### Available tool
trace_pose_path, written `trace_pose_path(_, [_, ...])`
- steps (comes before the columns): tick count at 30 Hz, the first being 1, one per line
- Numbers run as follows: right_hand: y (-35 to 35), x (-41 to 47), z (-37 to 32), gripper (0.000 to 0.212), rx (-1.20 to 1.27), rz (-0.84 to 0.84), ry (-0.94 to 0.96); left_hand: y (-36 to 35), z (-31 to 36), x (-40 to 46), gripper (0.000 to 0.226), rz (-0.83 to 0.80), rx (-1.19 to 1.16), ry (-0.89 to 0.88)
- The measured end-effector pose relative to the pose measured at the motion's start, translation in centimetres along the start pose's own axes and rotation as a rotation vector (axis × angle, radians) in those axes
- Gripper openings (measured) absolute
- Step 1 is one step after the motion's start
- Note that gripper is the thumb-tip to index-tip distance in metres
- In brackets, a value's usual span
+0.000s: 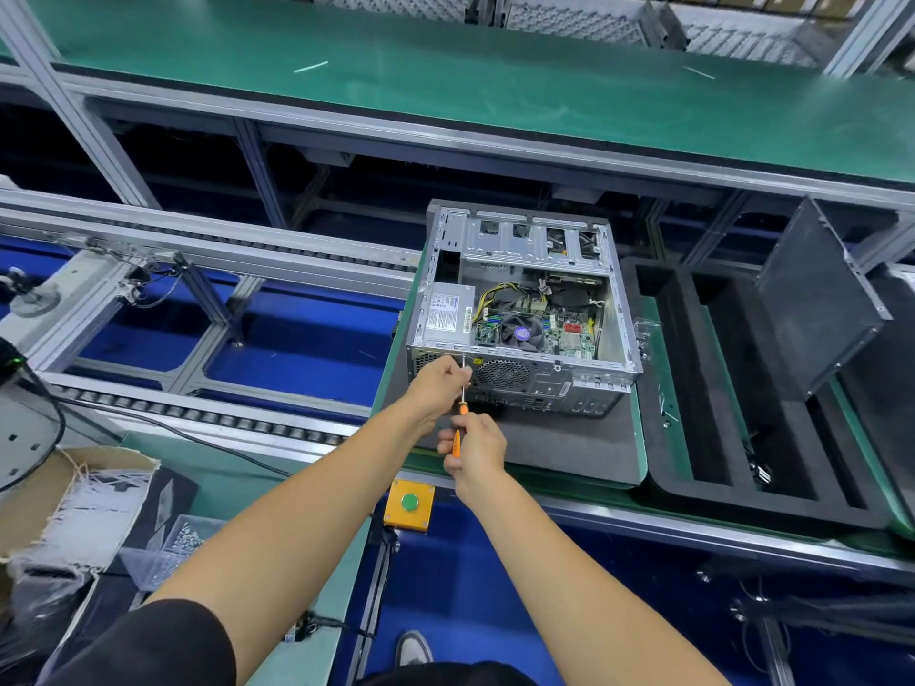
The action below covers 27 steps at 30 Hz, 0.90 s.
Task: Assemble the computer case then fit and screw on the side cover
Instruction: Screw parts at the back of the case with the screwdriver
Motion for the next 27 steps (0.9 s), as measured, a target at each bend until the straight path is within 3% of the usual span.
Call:
trace_pose_path(3, [0.2, -0.2, -0.1, 0.009, 0.15, -0.114, -0.184, 0.1, 0.1, -0.1, 0.033, 0.02, 0.03, -0.028])
trace_pose_path(6, [0.2, -0.2, -0.2, 0.012, 0.108, -0.13, -0.195, 0.2, 0.1, -0.1, 0.031, 0.029, 0.031, -0.032])
trace_pose_path(9, [0.4, -0.2, 0.4, 0.01, -0.149, -0.031, 0.052, 0.1, 0.0, 0.1, 0.03, 0.021, 0.008, -0.011])
trace_pose_path(12, [0.5, -0.2, 1.1, 0.023, -0.357, 0.116, 0.406, 0.1, 0.0, 0.1, 0.032, -0.015, -0.013, 0.026])
trace_pose_path(14, [0.3, -0.4, 1.1, 0.029, -0.414, 0.146, 0.496, 0.4, 0.1, 0.1, 0.033, -0.082, -0.028, 0.047])
trace_pose_path(16, [-0.1, -0.3, 0.9, 0.027, -0.275, 0.067, 0.377, 0.9, 0.0, 0.2, 0.033, -0.167, -0.07, 0.077])
trace_pose_path(19, [-0.5, -0.6, 0.7, 0.014, 0.062, -0.161, -0.01, 1.7, -0.1, 0.4, 0.039, -0.271, -0.064, 0.069])
trace_pose_path(21, [-0.5, -0.9, 0.4, 0.01, 0.212, -0.26, -0.161, 1.8, -0.1, 0.4, 0.04, -0.273, 0.006, 0.011])
trace_pose_path(24, [-0.5, -0.9, 0.2, 0.006, 0.113, -0.182, -0.108, 1.1, -0.1, 0.3, 0.039, -0.177, 0.058, -0.056])
trace_pose_path(27, [-0.4, -1.0, 0.9, 0.014, -0.193, 0.07, 0.209, 0.6, -0.2, 0.2, 0.04, -0.134, 0.066, -0.079])
Point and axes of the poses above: each hand's wrist, its own x-axis towards the middle knuckle, its own y-axis out of the back of the hand, z = x × y, the point moved 1 cm from there along x, towards the middle knuckle, and after that the axes turned 6 degrees about z, right-handed, at the moved point
